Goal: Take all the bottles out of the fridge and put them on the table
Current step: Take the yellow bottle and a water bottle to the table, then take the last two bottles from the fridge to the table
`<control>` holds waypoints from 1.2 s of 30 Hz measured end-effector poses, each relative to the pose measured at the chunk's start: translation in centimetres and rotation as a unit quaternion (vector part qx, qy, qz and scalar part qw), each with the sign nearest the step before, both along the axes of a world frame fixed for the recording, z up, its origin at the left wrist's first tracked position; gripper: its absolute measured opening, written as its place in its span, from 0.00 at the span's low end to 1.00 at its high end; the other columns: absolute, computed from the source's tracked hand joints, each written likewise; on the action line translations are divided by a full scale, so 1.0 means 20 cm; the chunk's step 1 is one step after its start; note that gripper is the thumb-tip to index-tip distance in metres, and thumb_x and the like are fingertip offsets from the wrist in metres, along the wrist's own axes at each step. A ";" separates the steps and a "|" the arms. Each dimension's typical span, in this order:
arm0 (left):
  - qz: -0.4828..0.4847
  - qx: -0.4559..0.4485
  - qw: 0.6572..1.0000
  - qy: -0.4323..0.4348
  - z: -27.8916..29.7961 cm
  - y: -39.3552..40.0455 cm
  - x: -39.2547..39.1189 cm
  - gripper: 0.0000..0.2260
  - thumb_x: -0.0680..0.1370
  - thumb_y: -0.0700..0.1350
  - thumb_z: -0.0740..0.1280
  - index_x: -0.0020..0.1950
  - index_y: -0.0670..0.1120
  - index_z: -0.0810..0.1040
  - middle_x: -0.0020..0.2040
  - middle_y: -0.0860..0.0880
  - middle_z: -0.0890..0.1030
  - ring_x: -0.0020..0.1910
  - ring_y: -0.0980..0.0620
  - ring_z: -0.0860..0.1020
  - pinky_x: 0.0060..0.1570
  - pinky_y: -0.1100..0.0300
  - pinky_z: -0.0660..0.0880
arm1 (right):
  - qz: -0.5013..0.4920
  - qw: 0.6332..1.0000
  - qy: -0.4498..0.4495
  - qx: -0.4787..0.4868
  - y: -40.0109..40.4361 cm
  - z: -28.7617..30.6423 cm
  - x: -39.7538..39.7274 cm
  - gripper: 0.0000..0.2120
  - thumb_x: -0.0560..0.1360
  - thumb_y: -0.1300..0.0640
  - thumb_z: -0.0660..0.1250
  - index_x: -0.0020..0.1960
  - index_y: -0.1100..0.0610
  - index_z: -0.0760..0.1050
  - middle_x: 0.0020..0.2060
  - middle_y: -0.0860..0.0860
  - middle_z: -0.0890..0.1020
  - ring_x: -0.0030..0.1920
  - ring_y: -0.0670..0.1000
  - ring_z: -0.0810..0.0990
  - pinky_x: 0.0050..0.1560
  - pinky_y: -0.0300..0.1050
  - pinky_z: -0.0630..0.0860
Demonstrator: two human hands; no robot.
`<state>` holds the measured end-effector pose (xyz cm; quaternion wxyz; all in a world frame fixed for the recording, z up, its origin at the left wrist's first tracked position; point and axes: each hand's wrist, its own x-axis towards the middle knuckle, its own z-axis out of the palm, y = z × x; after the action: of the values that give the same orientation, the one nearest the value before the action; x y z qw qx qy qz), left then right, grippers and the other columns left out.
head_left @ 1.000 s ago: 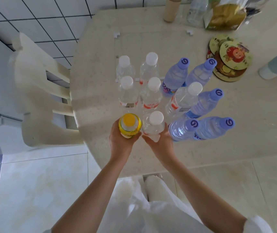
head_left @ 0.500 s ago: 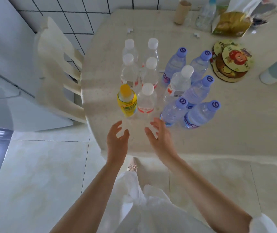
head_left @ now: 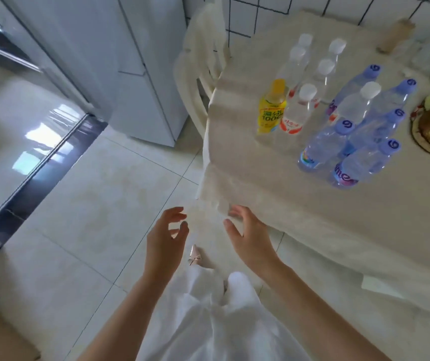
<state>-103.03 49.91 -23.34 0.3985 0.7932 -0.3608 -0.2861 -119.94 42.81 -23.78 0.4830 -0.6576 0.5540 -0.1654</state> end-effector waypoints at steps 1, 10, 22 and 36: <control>0.009 -0.003 1.000 -0.010 0.01 0.06 0.02 0.14 0.77 0.37 0.67 0.55 0.56 0.76 0.47 0.58 0.82 0.47 0.62 0.80 0.44 0.76 0.72 | 0.014 1.000 -0.002 0.002 0.03 0.01 0.02 0.18 0.79 0.50 0.62 0.68 0.53 0.67 0.62 0.46 0.76 0.65 0.46 0.72 0.64 0.39 0.67; 0.121 -0.010 0.993 -0.003 0.03 0.51 0.31 0.13 0.76 0.35 0.68 0.54 0.53 0.78 0.48 0.55 0.83 0.50 0.58 0.81 0.48 0.67 0.77 | 0.143 0.990 -0.005 -0.002 0.26 0.10 0.40 0.17 0.80 0.51 0.61 0.67 0.51 0.68 0.60 0.44 0.77 0.62 0.43 0.72 0.60 0.36 0.66; 0.208 0.025 0.975 -0.075 0.06 1.28 1.18 0.13 0.77 0.38 0.67 0.60 0.50 0.78 0.48 0.55 0.82 0.51 0.59 0.79 0.49 0.68 0.75 | 0.285 0.958 0.024 -0.005 0.73 0.07 1.41 0.17 0.78 0.54 0.64 0.66 0.52 0.69 0.58 0.45 0.78 0.58 0.41 0.73 0.57 0.34 0.65; 0.224 0.026 0.973 -0.040 0.03 1.26 2.09 0.11 0.76 0.37 0.66 0.55 0.50 0.79 0.45 0.57 0.82 0.47 0.57 0.80 0.48 0.57 0.79 | 0.298 0.953 0.041 0.013 0.77 0.04 2.25 0.18 0.78 0.55 0.64 0.67 0.53 0.69 0.58 0.46 0.78 0.59 0.42 0.73 0.55 0.33 0.65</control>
<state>-61.32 75.04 -22.80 0.4168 0.8747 -0.1823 -0.1669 -74.85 58.13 -23.05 0.4955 -0.7929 0.3540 0.0205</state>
